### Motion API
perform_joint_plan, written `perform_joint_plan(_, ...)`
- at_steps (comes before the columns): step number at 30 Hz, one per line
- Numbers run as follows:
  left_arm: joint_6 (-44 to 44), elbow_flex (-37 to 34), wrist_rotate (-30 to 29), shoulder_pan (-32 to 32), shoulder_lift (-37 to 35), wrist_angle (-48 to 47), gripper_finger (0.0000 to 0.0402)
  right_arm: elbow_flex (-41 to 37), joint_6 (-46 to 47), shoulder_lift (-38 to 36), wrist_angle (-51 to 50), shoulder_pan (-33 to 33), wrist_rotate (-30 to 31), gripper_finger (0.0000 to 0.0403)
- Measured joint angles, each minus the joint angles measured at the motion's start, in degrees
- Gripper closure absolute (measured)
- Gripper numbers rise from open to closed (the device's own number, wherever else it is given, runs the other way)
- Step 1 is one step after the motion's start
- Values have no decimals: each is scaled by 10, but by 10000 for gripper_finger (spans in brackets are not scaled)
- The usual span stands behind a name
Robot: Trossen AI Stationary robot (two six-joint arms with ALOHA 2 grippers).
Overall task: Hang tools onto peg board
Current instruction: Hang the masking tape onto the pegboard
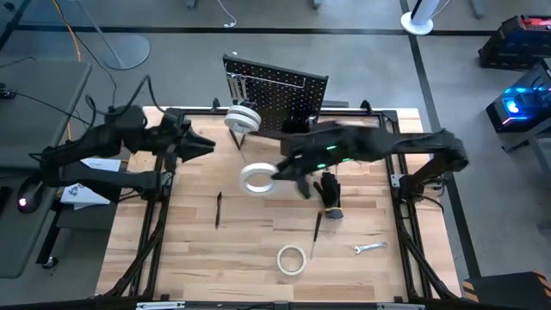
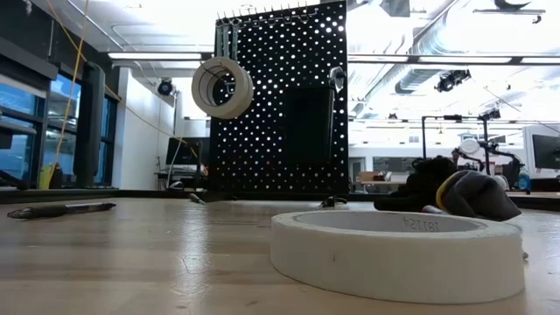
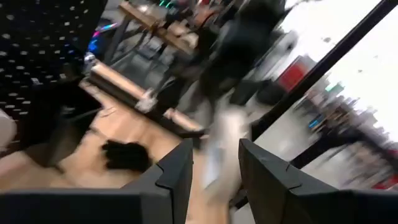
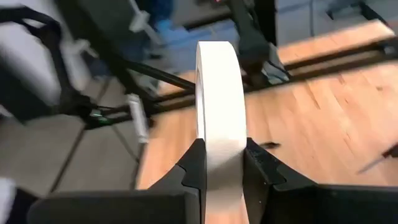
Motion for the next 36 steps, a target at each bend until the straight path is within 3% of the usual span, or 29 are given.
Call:
perform_joint_plan(4, -74, -108, -10, -25, -60, 156, 283, -1, 20, 83, 94, -26, 34, 356)
perform_joint_plan(8, -121, -175, -13, -35, -96, 259, 289, -1, 66, 143, 146, -75, 122, 356)
perform_joint_plan(12, -115, -187, -12, -39, -108, 261, 307, -1, 70, 165, 213, -100, 140, 356)
perform_joint_plan(17, -111, -187, -9, -39, -111, 259, 329, -1, 88, 178, 206, -112, 141, 356)
perform_joint_plan(30, -91, -187, -4, -39, -111, 256, 355, -1, 53, 176, 177, -111, 296, 356)
perform_joint_plan(36, -91, -187, -3, -39, -111, 256, 362, 0, 22, 176, 168, -119, 317, 356)
